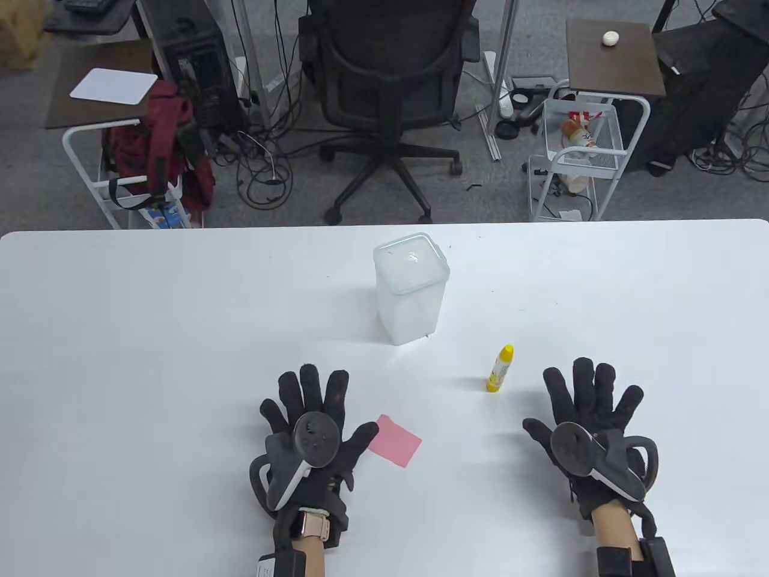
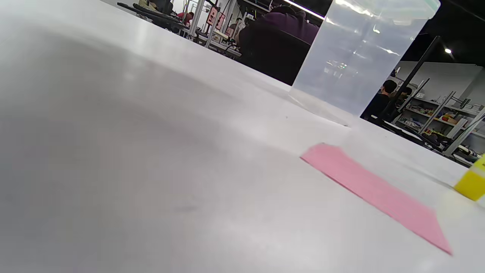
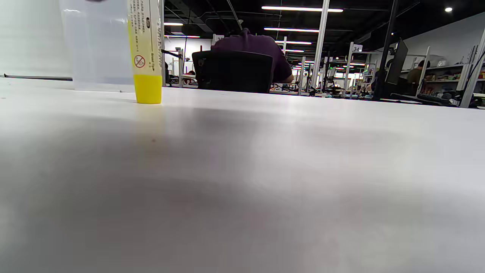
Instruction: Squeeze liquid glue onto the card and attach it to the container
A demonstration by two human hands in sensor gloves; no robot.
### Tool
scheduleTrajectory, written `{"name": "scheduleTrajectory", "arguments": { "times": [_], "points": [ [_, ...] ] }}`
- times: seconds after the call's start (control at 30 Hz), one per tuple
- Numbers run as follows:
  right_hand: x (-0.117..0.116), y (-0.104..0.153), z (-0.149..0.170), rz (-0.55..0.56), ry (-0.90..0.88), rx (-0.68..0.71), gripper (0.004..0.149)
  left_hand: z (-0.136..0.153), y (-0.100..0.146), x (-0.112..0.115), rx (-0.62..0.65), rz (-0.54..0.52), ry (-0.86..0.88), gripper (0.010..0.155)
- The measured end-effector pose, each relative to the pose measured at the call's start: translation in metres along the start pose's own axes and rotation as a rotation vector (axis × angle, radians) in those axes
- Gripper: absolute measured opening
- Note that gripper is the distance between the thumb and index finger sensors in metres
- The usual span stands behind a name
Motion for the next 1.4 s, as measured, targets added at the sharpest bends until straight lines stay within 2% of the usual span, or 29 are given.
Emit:
{"name": "scheduleTrajectory", "arguments": {
  "times": [0.47,0.67,0.8,0.93,1.07,1.23,1.4],
  "points": [
    [0.001,0.005,0.000,0.003,-0.041,0.004,0.083,-0.004,0.000,0.004,0.029,0.039,0.032,0.092],
    [0.000,0.002,-0.005,0.001,-0.062,0.004,0.082,-0.021,-0.017,-0.009,0.089,0.073,0.136,0.094],
    [-0.002,0.001,-0.006,-0.003,-0.083,0.003,0.082,-0.051,-0.034,-0.037,0.144,0.074,0.130,0.097],
    [-0.004,0.002,-0.005,-0.022,-0.090,-0.002,0.081,-0.087,-0.058,-0.075,0.166,0.043,0.031,0.101],
    [-0.006,0.002,-0.003,-0.035,-0.094,-0.013,0.081,-0.112,-0.088,-0.100,0.158,0.036,-0.072,0.105],
    [-0.007,0.001,-0.001,-0.046,-0.099,-0.023,0.081,-0.132,-0.127,-0.119,0.165,0.046,-0.087,0.110],
    [-0.007,-0.001,0.000,-0.051,-0.095,-0.024,0.081,-0.144,-0.159,-0.121,0.174,0.094,-0.087,0.115]
  ]
}}
Point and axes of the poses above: the tracker on the back of each hand, its own z axis roughly to the little-finger side, its own y axis roughly from the fingertips to the wrist, x = y × z, the point moved 1 cm from there along -y, roughly from the wrist to the fingertips, and after that the axes turned 7 degrees about z, right-handed, at the moved point
